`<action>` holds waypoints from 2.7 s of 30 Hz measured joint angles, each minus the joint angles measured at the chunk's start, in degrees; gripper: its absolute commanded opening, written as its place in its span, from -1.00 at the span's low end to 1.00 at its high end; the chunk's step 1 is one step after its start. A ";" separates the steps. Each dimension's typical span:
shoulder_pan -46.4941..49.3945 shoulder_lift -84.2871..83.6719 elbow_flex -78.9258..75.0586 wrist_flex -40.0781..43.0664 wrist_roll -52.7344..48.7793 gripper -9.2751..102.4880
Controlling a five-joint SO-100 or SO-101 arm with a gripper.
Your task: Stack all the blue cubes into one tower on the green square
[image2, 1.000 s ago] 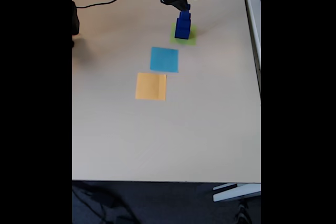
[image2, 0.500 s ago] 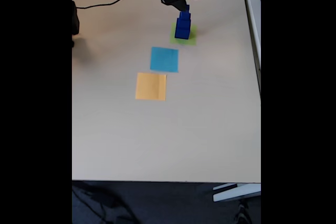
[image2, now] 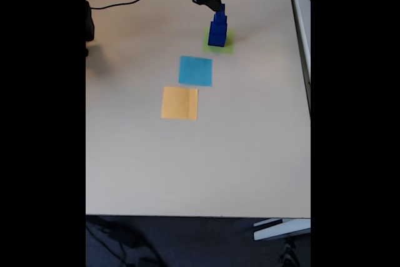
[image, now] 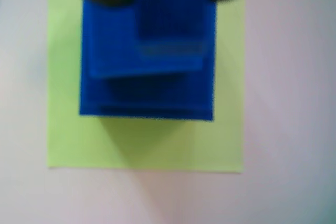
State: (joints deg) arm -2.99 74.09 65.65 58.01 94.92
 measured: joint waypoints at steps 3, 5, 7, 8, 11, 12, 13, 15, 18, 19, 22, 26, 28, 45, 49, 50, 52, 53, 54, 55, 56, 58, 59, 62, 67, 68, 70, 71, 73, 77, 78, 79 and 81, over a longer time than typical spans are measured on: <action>0.00 0.00 0.00 0.00 0.00 -0.84; 0.00 0.00 0.00 0.00 -0.18 -0.84; 0.00 0.00 0.00 0.00 -0.26 -0.84; 0.00 0.00 0.00 0.00 -0.44 -0.84; 0.09 0.00 0.00 0.00 -0.70 -0.84; 0.18 0.00 0.00 0.00 -0.70 -0.84; 0.18 0.00 0.00 0.00 -0.70 -0.84; 0.18 0.00 0.00 0.00 -0.88 -0.84; 0.35 0.00 0.00 0.00 -1.05 -0.84; 0.62 0.00 0.00 0.00 -1.14 -0.84; 0.97 0.00 0.09 0.00 -1.23 -0.84; 0.97 0.00 0.53 0.00 -1.85 -0.84; 0.88 0.00 0.70 0.00 -2.11 -0.84; 1.14 0.00 1.23 0.00 -2.55 -0.84; 1.14 0.00 1.32 0.00 -2.55 -0.84; 1.14 0.00 1.41 0.00 -2.55 -0.84; 1.14 0.00 1.58 0.00 -2.55 -0.84; 1.14 0.00 1.58 0.00 -2.55 -0.84; 1.14 0.00 1.58 0.00 -2.55 -0.84; 1.14 0.00 1.58 0.00 -2.72 -0.84; 1.14 0.00 1.58 0.00 -2.99 -0.84; 1.14 0.00 1.58 0.00 -3.16 -0.84; 1.14 0.00 1.58 0.00 -3.16 -0.84; 1.14 0.00 1.58 0.00 -3.16 -0.84; 1.14 0.00 2.02 0.00 -3.16 -0.84; 1.14 0.00 2.02 0.00 -3.16 -0.84; 1.05 0.00 2.11 0.00 -3.16 -0.84; 0.97 0.00 2.11 0.00 -3.16 -0.84; 0.88 0.00 2.11 0.00 -3.16 -0.83; 0.88 0.00 2.11 0.00 -3.16 -0.82; 0.88 0.00 2.11 0.00 -3.16 -0.82; 0.88 0.00 2.11 0.00 -3.16 -0.82; 0.88 0.00 2.11 0.00 -3.16 -0.82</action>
State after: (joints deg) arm -2.11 74.09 67.76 58.01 91.76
